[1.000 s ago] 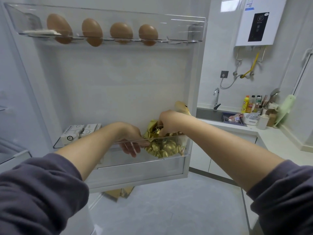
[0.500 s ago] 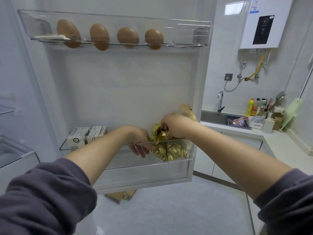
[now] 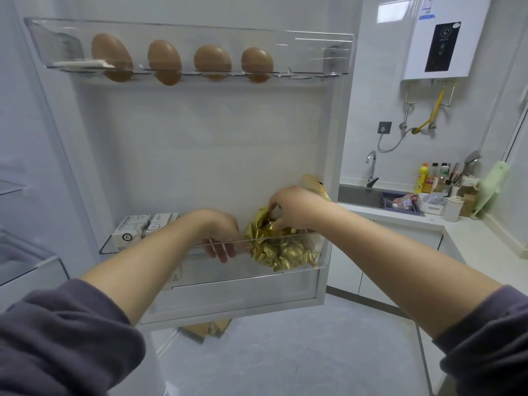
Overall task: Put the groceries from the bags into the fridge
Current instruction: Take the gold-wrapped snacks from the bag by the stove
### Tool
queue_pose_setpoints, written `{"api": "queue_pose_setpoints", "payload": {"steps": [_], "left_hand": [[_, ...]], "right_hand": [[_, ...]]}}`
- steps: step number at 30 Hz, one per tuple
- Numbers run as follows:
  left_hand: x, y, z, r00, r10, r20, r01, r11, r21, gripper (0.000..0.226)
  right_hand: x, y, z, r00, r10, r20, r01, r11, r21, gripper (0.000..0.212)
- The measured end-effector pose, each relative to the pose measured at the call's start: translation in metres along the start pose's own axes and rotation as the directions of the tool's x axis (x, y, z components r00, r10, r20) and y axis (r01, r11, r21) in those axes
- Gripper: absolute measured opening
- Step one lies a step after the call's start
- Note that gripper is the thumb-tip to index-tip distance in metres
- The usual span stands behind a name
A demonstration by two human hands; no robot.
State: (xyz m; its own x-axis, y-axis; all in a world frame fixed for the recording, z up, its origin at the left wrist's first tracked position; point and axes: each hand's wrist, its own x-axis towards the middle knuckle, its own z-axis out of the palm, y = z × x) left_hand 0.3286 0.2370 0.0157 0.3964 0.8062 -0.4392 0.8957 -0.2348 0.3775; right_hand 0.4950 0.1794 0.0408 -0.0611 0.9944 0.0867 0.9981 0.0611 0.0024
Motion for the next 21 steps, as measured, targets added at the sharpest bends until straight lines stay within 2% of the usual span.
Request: {"api": "queue_pose_setpoints", "payload": {"steps": [2, 4, 6, 10, 12, 13, 16, 18, 21], "left_hand": [[-0.008, 0.001, -0.002, 0.991, 0.012, -0.134, -0.003, 0.998, 0.066, 0.041], [-0.019, 0.002, -0.001, 0.940, 0.054, -0.337, 0.005, 0.985, 0.170, 0.045], [-0.030, 0.003, 0.005, 0.846, 0.083, -0.527, 0.051, 0.971, 0.234, 0.046], [-0.052, 0.015, 0.029, 0.626, 0.162, -0.763, 0.133, 0.942, 0.309, 0.054], [-0.063, 0.026, 0.043, 0.523, 0.203, -0.827, 0.169, 0.927, 0.335, 0.063], [-0.068, 0.033, 0.050, 0.494, 0.205, -0.845, 0.170, 0.930, 0.325, 0.068], [-0.078, 0.064, 0.074, 0.476, 0.199, -0.857, 0.130, 0.947, 0.292, 0.082], [-0.080, 0.088, 0.098, 0.462, 0.233, -0.856, 0.066, 0.953, 0.295, 0.088], [-0.079, 0.122, 0.141, 0.354, 0.344, -0.869, -0.109, 0.939, 0.327, 0.092]], "right_hand": [[-0.002, 0.000, -0.001, 0.997, -0.001, -0.080, -0.001, 1.000, -0.027, 0.052], [-0.006, -0.001, -0.002, 0.984, -0.025, -0.178, 0.008, 0.995, -0.098, 0.052], [-0.012, -0.004, -0.001, 0.954, -0.077, -0.288, 0.018, 0.979, -0.201, 0.051], [-0.028, -0.003, -0.001, 0.876, -0.144, -0.460, -0.004, 0.952, -0.306, 0.054], [-0.044, 0.003, -0.002, 0.841, -0.139, -0.523, -0.015, 0.960, -0.279, 0.064], [-0.054, 0.008, -0.002, 0.822, -0.121, -0.557, -0.026, 0.968, -0.249, 0.068], [-0.090, 0.034, 0.006, 0.750, -0.037, -0.661, -0.103, 0.980, -0.171, 0.078], [-0.119, 0.059, 0.017, 0.710, 0.037, -0.703, -0.171, 0.978, -0.122, 0.084], [-0.172, 0.100, 0.039, 0.697, 0.142, -0.703, -0.265, 0.962, -0.069, 0.091]]}}
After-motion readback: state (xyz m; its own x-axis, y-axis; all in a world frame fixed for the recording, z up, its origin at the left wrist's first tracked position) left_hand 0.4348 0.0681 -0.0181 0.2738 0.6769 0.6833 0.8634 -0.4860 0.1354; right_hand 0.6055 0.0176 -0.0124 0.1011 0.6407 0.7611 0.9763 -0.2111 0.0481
